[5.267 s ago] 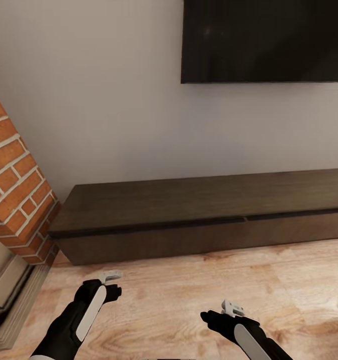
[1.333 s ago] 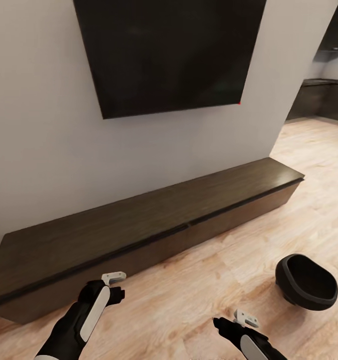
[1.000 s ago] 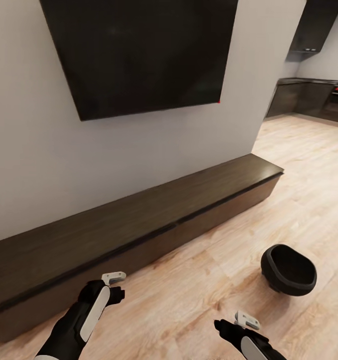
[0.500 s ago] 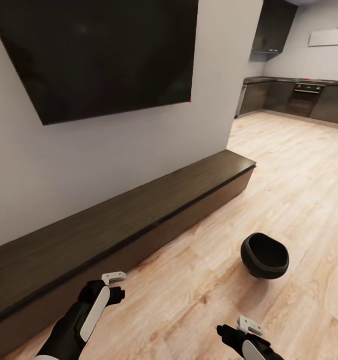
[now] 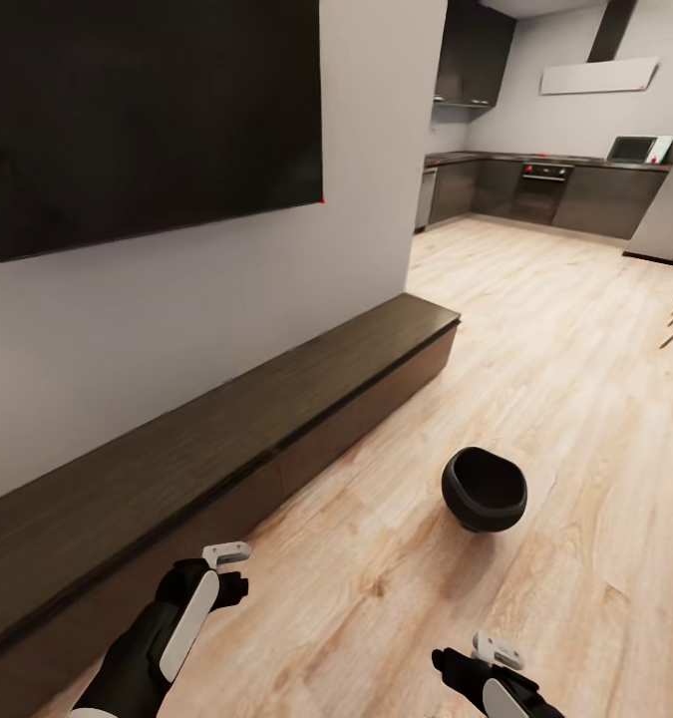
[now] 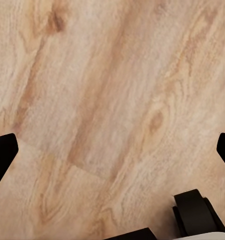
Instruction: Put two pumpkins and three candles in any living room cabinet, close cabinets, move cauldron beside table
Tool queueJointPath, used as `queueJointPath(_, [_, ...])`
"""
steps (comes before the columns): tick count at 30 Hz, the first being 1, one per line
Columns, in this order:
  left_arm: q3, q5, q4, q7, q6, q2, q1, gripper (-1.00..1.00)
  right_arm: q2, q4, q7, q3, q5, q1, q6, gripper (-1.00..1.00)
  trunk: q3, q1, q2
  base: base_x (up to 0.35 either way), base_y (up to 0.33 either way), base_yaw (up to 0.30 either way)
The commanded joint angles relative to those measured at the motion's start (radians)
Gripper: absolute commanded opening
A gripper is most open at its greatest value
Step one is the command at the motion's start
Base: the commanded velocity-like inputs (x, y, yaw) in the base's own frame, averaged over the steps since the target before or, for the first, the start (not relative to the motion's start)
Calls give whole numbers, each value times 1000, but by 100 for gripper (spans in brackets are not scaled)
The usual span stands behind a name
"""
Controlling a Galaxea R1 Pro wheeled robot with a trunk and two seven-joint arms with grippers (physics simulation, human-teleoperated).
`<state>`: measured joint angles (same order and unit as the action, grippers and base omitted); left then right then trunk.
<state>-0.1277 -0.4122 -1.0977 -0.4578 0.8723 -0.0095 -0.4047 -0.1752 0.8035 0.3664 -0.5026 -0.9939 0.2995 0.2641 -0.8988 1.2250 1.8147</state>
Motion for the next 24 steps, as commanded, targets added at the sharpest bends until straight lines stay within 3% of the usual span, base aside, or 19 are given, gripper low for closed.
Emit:
queueJointPath(1, [0, -10, -1, -10, 2, 0, 0, 100, -1, 2, 8, -5, -6, 1, 1, 100, -1, 0, 0, 0, 0, -280])
queueJointPath(6, [0, -10, -1, -10, 2, 0, 0, 100, -1, 2, 8, -5, -6, 1, 1, 100, -1, 0, 0, 0, 0, -280])
queueJointPath(24, [-3, -10, -1, -10, 2, 0, 0, 100, 2, 0, 8, -5, -6, 1, 1, 100, 56, -69, -126, 0, 0, -280])
